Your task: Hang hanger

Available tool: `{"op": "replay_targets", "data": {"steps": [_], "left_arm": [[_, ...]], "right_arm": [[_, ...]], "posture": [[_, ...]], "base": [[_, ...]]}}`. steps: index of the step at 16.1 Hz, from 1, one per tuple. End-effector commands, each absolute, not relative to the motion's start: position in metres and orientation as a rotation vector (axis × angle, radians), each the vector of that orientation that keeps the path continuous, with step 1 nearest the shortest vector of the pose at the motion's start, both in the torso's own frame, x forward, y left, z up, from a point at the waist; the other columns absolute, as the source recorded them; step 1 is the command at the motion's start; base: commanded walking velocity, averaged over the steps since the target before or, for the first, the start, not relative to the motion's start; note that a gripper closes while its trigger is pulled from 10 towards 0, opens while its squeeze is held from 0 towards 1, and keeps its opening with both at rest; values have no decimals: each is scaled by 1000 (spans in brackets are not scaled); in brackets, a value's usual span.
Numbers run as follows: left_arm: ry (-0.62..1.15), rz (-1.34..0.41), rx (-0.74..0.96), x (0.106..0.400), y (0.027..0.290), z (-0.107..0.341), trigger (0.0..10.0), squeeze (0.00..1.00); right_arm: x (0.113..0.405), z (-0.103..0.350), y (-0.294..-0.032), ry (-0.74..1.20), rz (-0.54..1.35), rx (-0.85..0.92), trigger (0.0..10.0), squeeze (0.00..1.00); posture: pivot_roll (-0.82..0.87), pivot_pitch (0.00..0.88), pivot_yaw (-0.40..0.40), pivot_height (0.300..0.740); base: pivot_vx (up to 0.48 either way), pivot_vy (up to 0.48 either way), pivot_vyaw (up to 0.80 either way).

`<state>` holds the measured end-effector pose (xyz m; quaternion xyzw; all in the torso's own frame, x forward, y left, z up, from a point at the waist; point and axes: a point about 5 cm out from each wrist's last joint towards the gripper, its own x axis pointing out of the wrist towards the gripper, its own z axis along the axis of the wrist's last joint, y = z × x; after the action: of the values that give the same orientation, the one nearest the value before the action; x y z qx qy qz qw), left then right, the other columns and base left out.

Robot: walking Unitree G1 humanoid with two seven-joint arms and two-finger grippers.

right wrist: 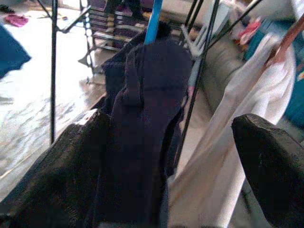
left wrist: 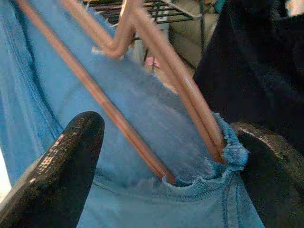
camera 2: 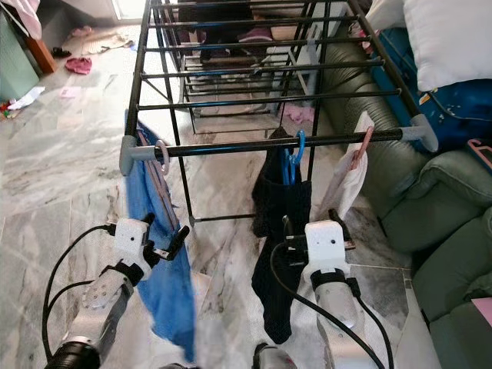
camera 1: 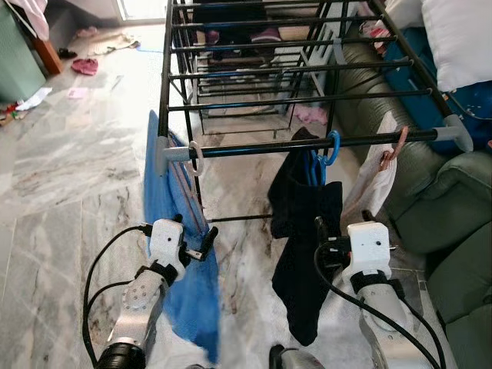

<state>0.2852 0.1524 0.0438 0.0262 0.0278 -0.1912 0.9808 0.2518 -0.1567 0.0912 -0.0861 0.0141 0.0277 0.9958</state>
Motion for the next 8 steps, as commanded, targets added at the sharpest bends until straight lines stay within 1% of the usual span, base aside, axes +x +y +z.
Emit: {"op": "replay_targets", "data": {"steps": [1, 3, 5, 8], "left_arm": [[36, -418, 98, 282, 153, 46, 10000, 0], [25, -417, 111, 278, 154, 47, 10000, 0], [51, -405, 121, 270, 158, 40, 10000, 0], [72, -396, 109, 266, 155, 33, 10000, 0]], "right_arm": [[252, 94, -150, 32, 95, -142, 10000, 0], [252, 93, -148, 45, 104, -147, 10000, 0], [253, 88, -149, 82, 102, -162, 10000, 0], [267, 89, -148, 121, 94, -154, 10000, 0]], "posture": [[-221, 169, 33, 740], [-219, 172, 31, 740], [-219, 178, 37, 740], [-219, 175, 40, 740]], "base": [[0, 0, 0], [0, 0, 0], [0, 0, 0], [0, 0, 0]]}}
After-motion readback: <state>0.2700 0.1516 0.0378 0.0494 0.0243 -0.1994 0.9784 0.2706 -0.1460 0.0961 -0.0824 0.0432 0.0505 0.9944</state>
